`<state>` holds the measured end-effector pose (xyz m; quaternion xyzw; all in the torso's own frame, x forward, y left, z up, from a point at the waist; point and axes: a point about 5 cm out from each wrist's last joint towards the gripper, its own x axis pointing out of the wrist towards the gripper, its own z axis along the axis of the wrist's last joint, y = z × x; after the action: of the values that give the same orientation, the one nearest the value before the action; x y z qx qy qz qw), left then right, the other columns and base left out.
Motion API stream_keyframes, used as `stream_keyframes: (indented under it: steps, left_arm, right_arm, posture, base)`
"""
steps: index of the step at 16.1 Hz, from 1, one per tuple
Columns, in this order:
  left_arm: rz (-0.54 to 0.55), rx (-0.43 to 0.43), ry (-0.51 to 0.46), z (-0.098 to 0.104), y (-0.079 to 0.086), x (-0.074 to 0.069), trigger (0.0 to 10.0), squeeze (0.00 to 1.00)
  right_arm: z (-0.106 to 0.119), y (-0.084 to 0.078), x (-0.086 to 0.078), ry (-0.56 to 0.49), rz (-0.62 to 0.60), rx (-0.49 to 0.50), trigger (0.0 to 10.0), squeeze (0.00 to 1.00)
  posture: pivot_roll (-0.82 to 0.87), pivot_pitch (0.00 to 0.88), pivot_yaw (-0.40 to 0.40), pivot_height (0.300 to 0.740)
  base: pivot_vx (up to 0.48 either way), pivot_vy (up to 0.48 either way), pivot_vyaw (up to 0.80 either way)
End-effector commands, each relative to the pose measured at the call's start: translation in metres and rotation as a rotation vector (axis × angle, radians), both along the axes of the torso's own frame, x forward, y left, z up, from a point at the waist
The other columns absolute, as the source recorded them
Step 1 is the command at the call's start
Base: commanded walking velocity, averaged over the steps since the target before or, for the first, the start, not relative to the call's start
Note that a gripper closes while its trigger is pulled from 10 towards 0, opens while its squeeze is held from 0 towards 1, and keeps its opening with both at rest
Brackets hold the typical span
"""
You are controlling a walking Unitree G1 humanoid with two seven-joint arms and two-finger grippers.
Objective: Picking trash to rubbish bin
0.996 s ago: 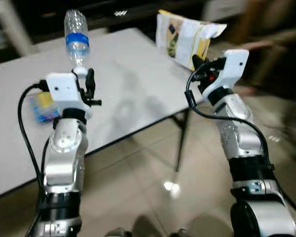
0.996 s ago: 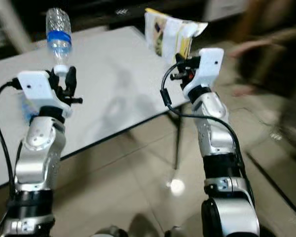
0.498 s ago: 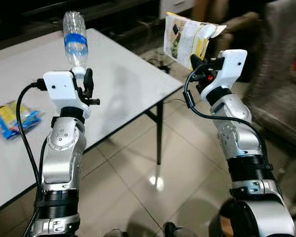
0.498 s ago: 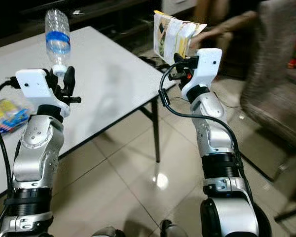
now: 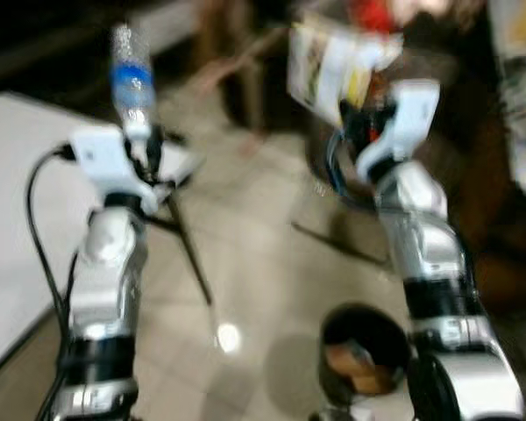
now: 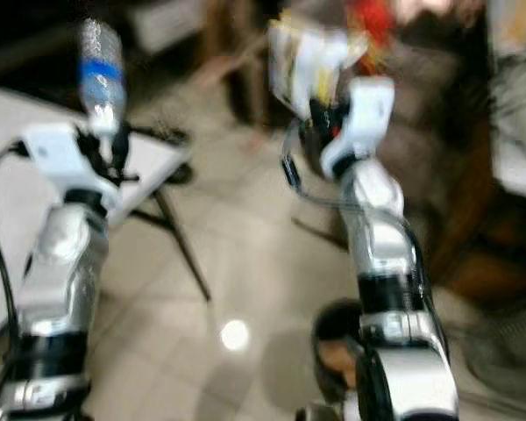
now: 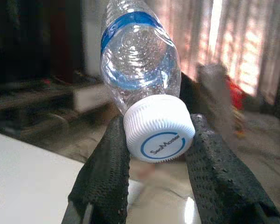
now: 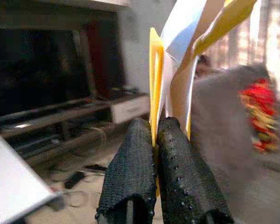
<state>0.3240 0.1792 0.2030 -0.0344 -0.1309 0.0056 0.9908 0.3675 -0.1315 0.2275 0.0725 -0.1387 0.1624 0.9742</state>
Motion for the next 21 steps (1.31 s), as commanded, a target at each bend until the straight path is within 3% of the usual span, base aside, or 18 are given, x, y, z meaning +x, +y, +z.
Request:
stream_keyframes:
  steps: [1,13,21]
  left_arm:
    - [0.017,-0.003,-0.014,0.004,0.008,-0.001,10.0,0.00]
    - [-0.010,-0.048,0.056,-0.006,0.014,0.004,10.0,0.00]
    - [-0.022,-0.001,0.116,-0.019,0.009,0.007,10.0,0.00]
  right_arm:
    - [0.003,0.005,0.000,-0.009,0.016,-0.004,10.0,0.00]
    - [0.000,0.005,-0.001,0.000,0.013,-0.010,10.0,0.00]
    - [-0.005,0.006,-0.001,0.020,0.020,-0.014,10.0,0.00]
  posture:
    - [-0.09,0.053,0.076,0.740]
    - [-0.10,0.060,0.079,0.740]
    - [-0.10,0.066,0.081,0.740]
  base:
    - [0.000,0.000,-0.80]
    - [0.000,0.000,-0.80]
    - [0.000,0.000,-0.66]
